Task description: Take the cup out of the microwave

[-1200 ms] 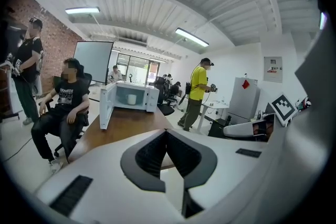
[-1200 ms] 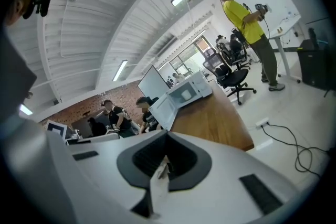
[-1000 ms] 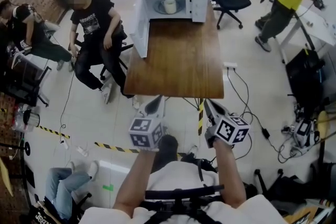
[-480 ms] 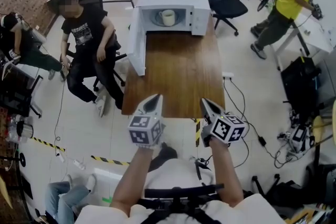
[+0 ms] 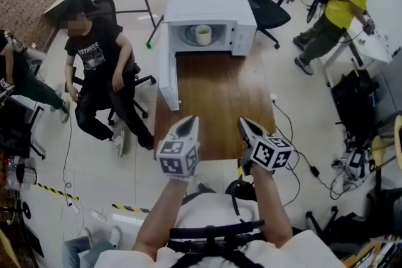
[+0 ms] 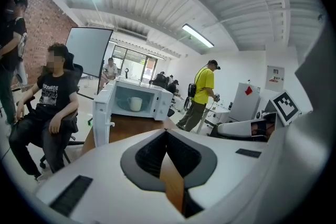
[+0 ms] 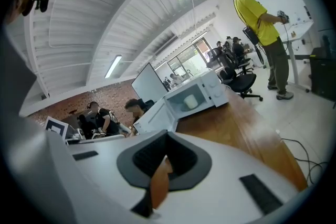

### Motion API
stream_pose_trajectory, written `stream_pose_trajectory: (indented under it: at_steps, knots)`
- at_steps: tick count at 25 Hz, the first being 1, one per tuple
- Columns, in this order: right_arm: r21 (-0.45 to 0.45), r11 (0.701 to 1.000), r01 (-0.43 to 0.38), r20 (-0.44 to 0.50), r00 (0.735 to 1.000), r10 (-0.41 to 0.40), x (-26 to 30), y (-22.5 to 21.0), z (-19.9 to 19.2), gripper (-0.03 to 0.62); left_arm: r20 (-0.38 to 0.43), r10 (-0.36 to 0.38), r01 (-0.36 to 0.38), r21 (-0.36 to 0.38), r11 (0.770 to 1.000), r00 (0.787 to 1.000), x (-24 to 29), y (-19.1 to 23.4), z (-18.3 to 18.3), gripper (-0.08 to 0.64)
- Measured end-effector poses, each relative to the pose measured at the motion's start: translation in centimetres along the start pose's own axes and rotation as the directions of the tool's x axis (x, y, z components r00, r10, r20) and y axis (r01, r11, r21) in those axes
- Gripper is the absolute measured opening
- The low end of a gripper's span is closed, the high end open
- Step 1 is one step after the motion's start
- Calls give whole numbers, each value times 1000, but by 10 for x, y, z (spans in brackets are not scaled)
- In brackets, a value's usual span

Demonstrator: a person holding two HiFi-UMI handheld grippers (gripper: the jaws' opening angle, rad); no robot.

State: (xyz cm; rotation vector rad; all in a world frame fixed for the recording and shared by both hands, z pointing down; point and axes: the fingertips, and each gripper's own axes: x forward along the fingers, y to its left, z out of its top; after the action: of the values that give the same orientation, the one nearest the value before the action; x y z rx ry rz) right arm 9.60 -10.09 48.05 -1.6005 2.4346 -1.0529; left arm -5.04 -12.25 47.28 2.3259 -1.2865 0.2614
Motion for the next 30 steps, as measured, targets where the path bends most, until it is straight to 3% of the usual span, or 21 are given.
stream_pose_trajectory:
  at_steps: [10, 20, 26, 30]
  knots:
    - [-38, 999, 5, -29, 1000, -7, 56, 13, 8, 15, -9, -5, 5, 8, 1000, 1000, 45, 34, 21, 0]
    - [-41, 999, -35, -76, 997, 31, 133, -13, 29, 15, -43, 2, -3, -21, 1000, 999, 111, 47, 40, 0]
    - [-36, 999, -38, -50, 998, 36, 176, -44, 64, 17, -80, 46, -52, -74, 996, 996, 158, 59, 48, 0]
    - [-41, 997, -62, -55, 997, 59, 210, -64, 80, 18, -105, 92, -99, -72, 992, 990, 188, 71, 52, 0]
